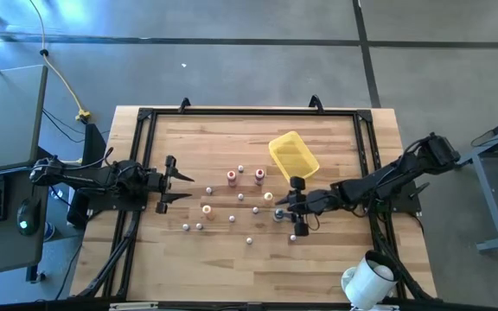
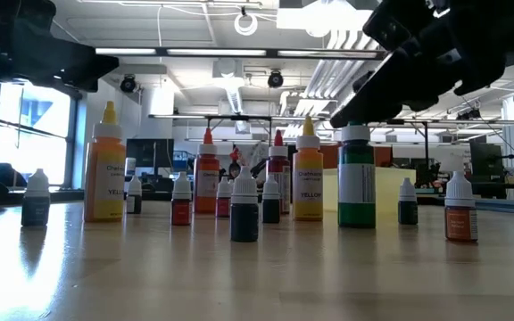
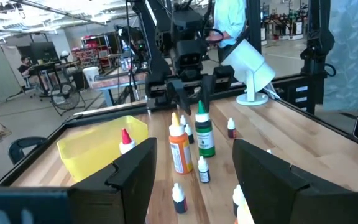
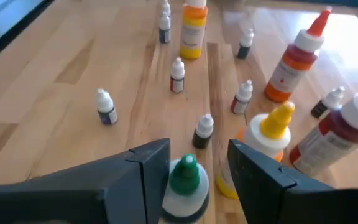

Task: Pick & Place food coloring
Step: Put the large green food coloring bottle into the bin

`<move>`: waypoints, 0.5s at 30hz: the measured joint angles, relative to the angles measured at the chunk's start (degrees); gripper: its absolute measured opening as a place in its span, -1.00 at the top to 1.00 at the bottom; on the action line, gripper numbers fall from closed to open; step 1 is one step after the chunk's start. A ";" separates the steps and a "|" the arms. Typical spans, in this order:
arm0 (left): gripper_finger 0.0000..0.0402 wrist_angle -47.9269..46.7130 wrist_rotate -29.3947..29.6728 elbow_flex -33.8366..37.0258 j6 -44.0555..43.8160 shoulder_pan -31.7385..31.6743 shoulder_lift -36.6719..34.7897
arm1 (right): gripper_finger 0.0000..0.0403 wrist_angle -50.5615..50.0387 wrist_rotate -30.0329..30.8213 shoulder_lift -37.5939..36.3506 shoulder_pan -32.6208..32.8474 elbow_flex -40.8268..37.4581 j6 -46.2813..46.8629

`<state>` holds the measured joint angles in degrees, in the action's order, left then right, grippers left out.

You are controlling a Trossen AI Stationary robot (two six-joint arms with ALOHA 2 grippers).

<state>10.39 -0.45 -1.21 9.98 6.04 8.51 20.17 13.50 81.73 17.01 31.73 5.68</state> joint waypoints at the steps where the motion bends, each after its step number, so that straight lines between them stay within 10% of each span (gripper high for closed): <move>1: -0.04 -0.01 0.00 0.00 0.00 0.00 0.00 | 0.22 -0.77 -0.28 0.00 -0.04 0.00 1.09; 15: -0.04 0.00 0.00 0.00 0.00 0.00 0.00 | 0.22 -2.19 -3.33 0.09 0.03 -0.02 4.38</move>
<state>10.39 -0.45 -1.21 9.98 6.04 8.51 17.98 10.17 81.82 17.04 31.70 10.07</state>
